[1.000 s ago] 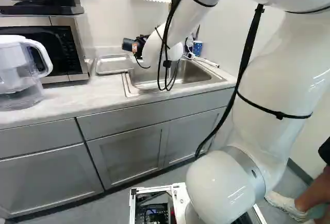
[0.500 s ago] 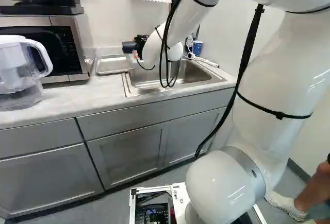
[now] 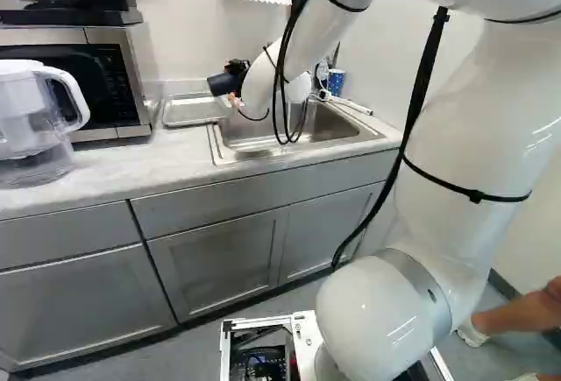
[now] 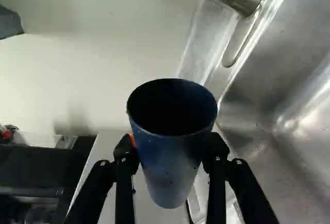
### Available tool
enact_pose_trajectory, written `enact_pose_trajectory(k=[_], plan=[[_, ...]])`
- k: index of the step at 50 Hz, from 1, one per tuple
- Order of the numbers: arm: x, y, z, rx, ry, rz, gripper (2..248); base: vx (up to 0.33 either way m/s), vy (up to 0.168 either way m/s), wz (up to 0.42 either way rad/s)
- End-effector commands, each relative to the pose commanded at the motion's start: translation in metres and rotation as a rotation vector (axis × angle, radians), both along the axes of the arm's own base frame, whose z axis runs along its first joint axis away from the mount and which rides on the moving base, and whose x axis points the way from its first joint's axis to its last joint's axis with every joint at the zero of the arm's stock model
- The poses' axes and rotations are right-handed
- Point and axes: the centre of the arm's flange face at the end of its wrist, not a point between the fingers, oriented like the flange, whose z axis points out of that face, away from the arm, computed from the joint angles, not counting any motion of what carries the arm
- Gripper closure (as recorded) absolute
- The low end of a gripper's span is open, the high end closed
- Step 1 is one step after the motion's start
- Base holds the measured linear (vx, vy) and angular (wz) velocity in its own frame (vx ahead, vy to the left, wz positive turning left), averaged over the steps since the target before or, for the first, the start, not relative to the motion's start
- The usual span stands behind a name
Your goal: Rinse the cup and place it in the tray
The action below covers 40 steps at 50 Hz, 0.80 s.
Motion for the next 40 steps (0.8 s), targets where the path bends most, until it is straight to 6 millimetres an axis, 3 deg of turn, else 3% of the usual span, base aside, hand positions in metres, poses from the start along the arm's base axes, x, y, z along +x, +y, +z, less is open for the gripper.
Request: enact_pose_trajectory(k=[40], plan=[[0.0, 0.0, 0.0, -0.363, -0.198, 0.078, 124, 0.0, 0.0, 0.0]])
